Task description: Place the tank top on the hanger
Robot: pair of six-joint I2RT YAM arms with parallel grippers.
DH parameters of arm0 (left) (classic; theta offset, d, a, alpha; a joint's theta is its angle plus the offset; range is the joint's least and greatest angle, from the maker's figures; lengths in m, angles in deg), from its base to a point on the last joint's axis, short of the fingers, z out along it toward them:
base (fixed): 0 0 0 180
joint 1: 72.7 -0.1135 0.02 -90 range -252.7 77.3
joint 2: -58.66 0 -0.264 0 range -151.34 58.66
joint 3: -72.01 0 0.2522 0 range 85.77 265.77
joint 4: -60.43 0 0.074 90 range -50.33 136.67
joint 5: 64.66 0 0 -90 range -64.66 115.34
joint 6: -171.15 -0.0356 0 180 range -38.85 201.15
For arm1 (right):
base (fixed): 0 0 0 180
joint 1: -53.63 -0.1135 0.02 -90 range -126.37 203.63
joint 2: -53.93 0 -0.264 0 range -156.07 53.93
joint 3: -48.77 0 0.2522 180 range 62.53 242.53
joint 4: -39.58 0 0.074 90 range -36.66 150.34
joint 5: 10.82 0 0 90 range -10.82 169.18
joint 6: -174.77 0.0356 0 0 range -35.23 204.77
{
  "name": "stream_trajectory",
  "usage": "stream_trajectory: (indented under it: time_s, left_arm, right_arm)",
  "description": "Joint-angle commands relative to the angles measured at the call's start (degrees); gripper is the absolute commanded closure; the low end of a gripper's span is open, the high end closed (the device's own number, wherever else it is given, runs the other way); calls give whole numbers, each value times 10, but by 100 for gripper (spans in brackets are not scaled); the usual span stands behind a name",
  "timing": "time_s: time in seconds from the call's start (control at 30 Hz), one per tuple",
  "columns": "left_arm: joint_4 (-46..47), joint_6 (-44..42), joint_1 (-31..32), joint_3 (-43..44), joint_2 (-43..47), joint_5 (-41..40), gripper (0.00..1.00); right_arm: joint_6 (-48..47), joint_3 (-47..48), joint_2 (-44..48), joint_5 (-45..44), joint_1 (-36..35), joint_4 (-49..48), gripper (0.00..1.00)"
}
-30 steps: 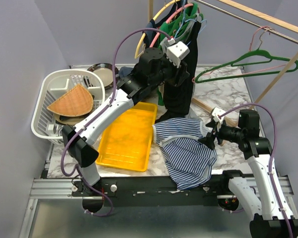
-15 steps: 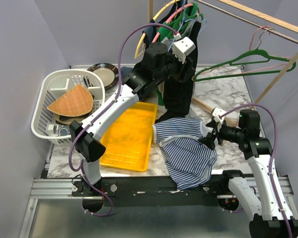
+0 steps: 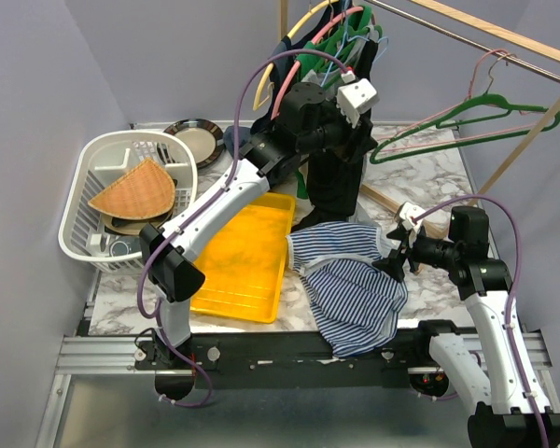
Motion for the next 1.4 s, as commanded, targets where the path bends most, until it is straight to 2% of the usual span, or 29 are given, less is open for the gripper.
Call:
stream_trajectory:
  time_s: [0.0,0.3,0.57,0.67,0.7,0.77,0.8,0.9,1.13,1.37]
  left_arm:
    - [-8,-25,12,14,-4,43,39]
    - [-9,-39,24,26,-24,35,39]
    - [-26,-69,37,109,-86,9,45]
    - [-24,-74,39,120,-94,13,54]
    - [-24,-75,39,120,-93,19,63]
    - [-20,-81,41,117,-91,22,73]
    - [-19,-82,42,115,-89,23,82]
    - [-12,-86,45,106,-82,31,100]
    - [26,-78,46,61,-49,37,100]
    - [149,-19,45,-35,13,19,100]
  right_arm:
    - [-7,0,1,15,4,10,12]
    - [-7,1,1,19,4,11,12]
    - [-8,1,2,22,4,15,12]
    - [-9,1,1,23,16,15,12]
    - [-9,1,1,24,17,15,12]
    - [-10,2,-1,23,17,16,12]
    - [-10,2,-1,23,17,16,12]
    - [-10,2,-1,24,17,16,12]
    - [-10,2,-3,22,19,16,12]
    - [-10,3,-2,22,21,16,12]
